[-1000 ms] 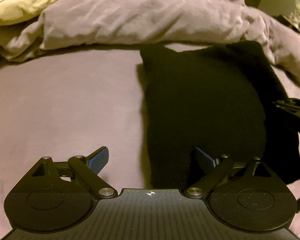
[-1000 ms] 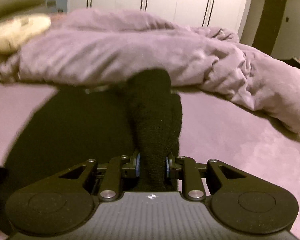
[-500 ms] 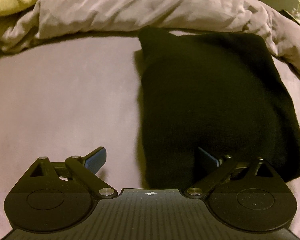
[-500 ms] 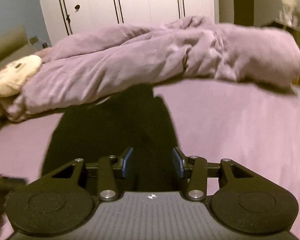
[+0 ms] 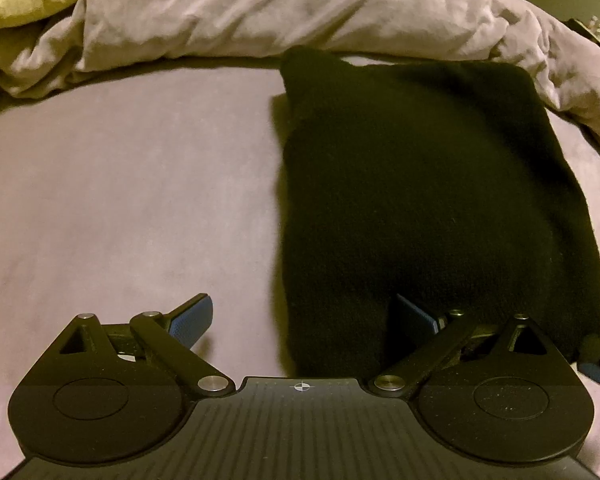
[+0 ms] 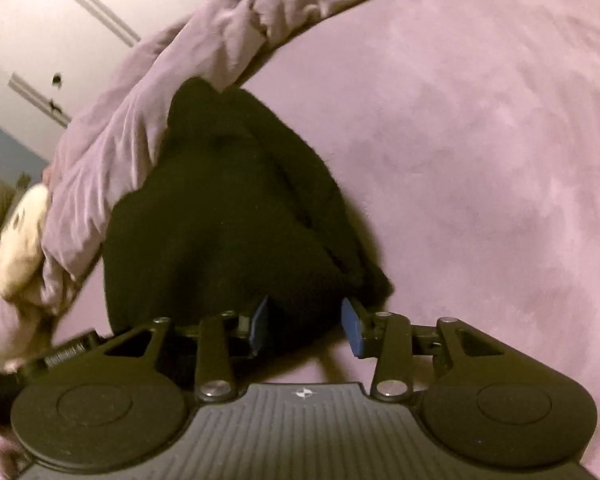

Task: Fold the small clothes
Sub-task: 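Lay the fold down and open the right gripper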

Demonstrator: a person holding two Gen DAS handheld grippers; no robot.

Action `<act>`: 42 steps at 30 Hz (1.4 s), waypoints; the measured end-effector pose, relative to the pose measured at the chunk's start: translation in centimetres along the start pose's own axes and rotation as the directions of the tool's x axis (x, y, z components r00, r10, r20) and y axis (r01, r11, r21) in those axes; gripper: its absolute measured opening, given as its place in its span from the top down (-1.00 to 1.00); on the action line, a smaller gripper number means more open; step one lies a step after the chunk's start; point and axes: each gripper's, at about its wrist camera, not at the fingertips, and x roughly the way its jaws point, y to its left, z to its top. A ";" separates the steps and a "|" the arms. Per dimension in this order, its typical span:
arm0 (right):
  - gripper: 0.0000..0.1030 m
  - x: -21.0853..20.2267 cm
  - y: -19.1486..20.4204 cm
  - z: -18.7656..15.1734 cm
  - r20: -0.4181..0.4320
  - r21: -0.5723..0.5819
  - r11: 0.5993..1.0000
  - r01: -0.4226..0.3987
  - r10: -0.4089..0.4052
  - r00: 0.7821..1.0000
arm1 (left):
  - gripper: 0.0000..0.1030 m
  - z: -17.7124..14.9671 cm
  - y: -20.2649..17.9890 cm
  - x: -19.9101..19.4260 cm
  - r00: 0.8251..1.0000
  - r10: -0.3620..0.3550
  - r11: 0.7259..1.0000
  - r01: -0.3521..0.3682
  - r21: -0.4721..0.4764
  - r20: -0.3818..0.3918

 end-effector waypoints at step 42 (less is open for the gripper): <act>0.76 11.4 12.0 1.3 0.050 -0.765 0.619 0.180 -0.221 0.974 | -1.00 4.2 -1.9 3.9 0.998 -0.051 0.988 0.056 0.141 -0.037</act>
